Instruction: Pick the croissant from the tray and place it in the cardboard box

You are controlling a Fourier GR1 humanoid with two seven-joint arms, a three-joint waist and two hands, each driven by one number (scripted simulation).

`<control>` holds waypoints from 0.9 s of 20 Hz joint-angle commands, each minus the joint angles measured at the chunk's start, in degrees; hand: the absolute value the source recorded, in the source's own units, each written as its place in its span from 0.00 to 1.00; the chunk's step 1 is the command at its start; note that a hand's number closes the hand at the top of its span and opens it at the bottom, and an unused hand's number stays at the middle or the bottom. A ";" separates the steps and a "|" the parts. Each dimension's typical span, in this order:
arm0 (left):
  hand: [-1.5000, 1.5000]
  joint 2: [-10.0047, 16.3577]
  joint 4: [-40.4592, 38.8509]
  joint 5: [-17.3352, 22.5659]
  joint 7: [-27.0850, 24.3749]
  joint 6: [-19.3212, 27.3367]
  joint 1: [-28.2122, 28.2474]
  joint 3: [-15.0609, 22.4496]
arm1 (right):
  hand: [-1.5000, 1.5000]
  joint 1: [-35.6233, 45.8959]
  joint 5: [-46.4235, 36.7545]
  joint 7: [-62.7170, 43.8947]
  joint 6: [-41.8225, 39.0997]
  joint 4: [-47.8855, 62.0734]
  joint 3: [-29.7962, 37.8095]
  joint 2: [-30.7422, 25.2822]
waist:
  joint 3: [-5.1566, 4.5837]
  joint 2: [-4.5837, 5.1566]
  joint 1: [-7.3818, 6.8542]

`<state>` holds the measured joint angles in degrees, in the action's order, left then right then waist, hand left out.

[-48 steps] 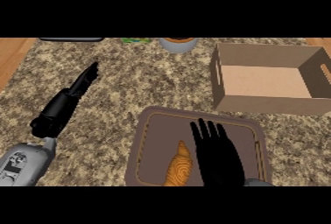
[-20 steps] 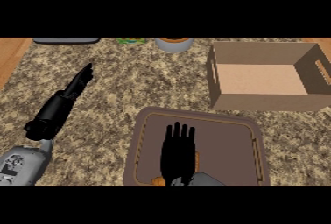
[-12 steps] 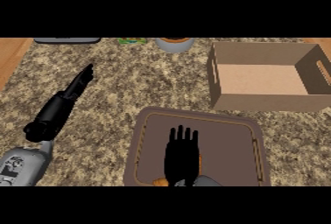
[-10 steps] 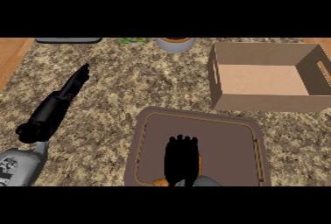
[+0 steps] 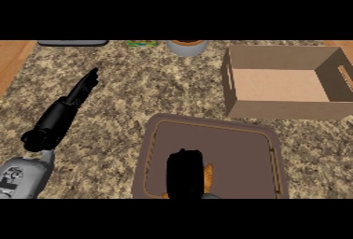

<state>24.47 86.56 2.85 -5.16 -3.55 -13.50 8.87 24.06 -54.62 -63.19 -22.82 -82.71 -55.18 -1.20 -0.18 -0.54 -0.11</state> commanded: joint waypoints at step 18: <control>0.50 -0.43 0.79 -0.57 -0.32 -0.58 1.04 -0.66 | 1.00 -1.46 16.03 72.74 22.31 -42.00 7.85 -45.36 | 0.36 0.80 0.65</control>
<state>23.67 86.98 2.14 -4.84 -3.27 -13.33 8.43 24.62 -43.60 -0.18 -5.55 -120.15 -56.26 -36.21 0.23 0.13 0.44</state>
